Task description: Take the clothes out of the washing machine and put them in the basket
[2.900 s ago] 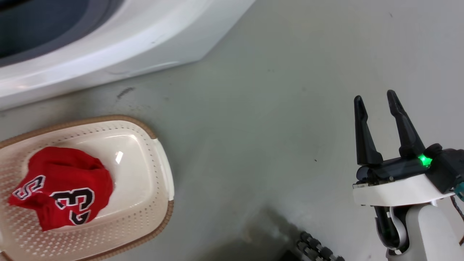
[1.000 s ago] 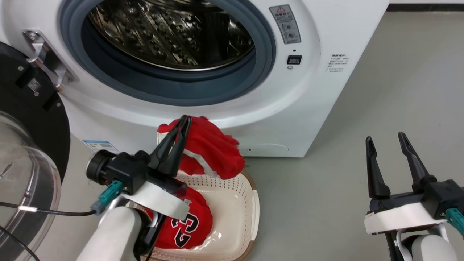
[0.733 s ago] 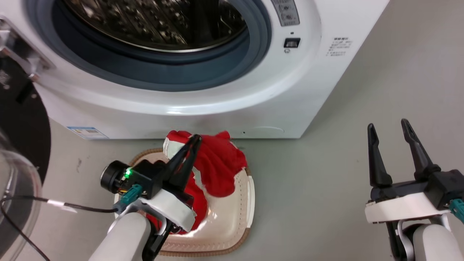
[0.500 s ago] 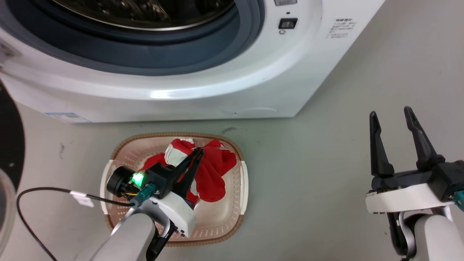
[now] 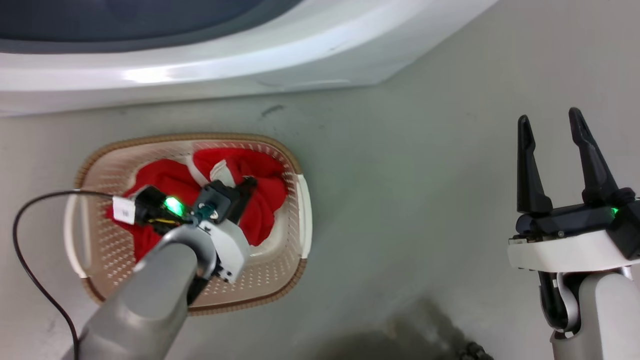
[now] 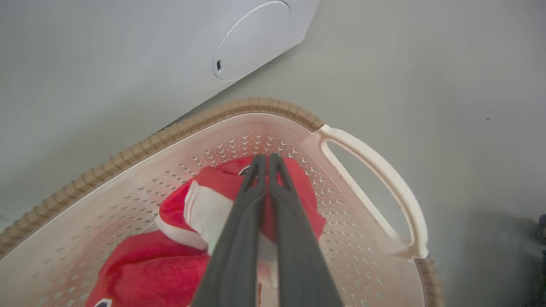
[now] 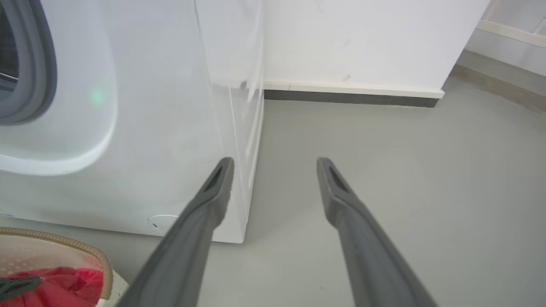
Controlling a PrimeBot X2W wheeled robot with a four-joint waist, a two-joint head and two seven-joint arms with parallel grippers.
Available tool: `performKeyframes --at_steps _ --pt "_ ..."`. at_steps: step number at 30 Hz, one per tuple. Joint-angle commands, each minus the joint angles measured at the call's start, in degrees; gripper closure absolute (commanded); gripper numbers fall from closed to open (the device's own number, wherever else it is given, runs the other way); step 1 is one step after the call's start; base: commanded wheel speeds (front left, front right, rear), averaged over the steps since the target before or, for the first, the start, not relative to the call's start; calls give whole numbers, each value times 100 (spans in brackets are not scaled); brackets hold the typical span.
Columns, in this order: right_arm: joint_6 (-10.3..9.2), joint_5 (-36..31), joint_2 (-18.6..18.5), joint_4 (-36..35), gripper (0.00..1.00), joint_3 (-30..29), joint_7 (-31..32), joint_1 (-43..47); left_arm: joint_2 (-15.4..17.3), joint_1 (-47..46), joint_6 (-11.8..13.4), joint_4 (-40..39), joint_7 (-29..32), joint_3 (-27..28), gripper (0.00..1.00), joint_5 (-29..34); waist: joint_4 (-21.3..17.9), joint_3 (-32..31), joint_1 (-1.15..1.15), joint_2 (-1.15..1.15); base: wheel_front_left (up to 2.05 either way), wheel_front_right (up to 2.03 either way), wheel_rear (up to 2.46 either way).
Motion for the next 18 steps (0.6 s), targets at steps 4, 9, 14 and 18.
performKeyframes --at_steps 4,9,14,18 --pt "-6 97 10 -94 0 45 -10 -128 51 -474 -4 640 -27 -100 100 11 -409 628 -1 0 0 0 0" --pt "-6 253 9 -195 0 140 -10 -173 50 -847 -4 1381 -39 -147 100 -29 -645 928 -1 0 0 0 0" --pt "-6 340 9 -280 0 218 -10 -239 17 -1101 22 1932 -43 -85 100 -91 -773 1129 -1 0 0 0 0" --pt "-6 372 9 -275 0 233 -10 -231 -46 -1191 33 2112 -42 -85 96 -66 -780 1148 -1 0 0 0 0"
